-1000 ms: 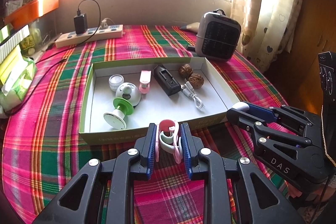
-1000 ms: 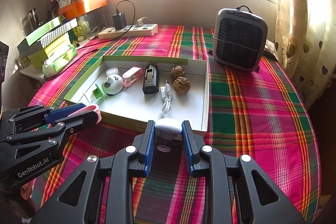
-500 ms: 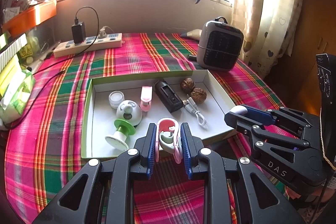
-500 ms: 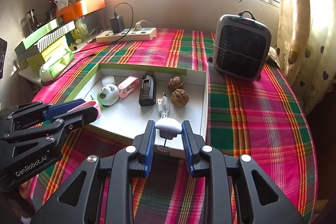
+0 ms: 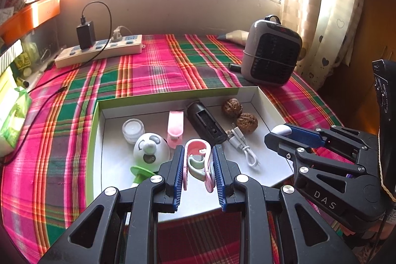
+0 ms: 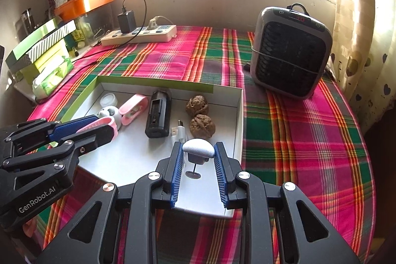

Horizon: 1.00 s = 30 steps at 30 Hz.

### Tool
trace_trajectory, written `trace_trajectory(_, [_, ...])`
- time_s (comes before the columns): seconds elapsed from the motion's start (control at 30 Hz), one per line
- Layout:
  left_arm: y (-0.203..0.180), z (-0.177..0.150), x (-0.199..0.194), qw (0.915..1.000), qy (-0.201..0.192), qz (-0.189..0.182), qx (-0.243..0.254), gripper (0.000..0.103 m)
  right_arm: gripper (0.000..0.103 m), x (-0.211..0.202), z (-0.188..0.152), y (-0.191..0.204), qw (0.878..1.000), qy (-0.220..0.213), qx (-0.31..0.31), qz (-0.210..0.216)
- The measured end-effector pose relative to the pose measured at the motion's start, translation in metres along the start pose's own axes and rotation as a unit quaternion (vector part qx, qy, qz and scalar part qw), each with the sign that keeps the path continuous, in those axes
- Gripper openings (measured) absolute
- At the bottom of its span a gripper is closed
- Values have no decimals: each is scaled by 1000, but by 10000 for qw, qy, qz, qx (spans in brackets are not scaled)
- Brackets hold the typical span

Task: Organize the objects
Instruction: 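Carry the pink clip with the left tool while the right carries the mushroom into the box, then open the left tool to release the pink clip while the right releases the mushroom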

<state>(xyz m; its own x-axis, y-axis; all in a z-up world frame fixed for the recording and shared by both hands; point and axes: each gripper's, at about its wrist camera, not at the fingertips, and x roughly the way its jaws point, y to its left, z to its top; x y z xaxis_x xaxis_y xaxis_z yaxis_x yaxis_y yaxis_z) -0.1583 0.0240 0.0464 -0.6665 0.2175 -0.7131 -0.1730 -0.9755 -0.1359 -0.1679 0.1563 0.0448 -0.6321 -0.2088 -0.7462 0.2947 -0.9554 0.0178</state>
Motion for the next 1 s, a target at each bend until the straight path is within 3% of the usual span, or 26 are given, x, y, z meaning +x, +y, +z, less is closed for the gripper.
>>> trace_trajectory(1.0, [2, 1, 41, 9993, 313, 186, 81, 21, 27, 26, 2, -1, 9998, 202, -74, -1])
